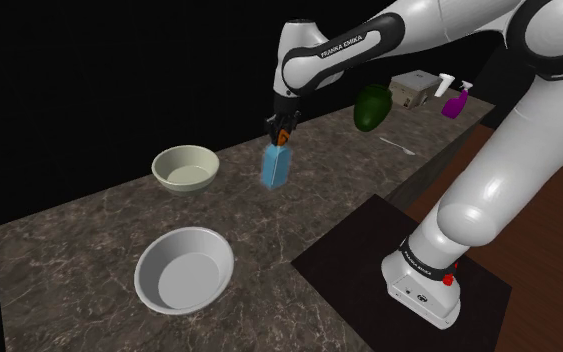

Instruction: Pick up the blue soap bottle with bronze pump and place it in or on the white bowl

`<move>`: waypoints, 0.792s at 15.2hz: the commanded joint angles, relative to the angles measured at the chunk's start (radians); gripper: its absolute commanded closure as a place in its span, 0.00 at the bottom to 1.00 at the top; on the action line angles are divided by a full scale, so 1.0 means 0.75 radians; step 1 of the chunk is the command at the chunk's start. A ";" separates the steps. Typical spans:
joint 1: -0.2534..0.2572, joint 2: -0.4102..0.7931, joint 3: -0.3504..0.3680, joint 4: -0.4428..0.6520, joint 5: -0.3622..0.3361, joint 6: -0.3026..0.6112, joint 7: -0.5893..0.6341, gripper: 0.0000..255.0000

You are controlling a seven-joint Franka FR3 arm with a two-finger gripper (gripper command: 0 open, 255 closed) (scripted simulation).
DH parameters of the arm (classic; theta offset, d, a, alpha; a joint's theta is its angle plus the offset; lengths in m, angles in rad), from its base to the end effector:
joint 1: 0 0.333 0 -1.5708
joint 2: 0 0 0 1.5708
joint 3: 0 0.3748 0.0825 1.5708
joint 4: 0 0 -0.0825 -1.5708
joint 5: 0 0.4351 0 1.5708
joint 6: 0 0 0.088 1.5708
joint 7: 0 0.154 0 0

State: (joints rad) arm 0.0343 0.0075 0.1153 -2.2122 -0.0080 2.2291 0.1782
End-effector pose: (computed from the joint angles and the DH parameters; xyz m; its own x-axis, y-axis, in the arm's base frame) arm 0.5650 0.0846 0.3568 0.9997 -0.0237 0.0103 -0.0238 -0.9997 0.0037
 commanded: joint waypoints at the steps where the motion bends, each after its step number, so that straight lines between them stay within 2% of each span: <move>1: -0.001 -0.019 -0.001 0.016 0.003 -0.035 -0.003 1.00; 12: -0.002 -0.098 -0.002 0.131 0.014 -0.229 -0.012 1.00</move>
State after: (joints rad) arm 0.0328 -0.0601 0.1131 -2.1208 0.0016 2.0707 0.1687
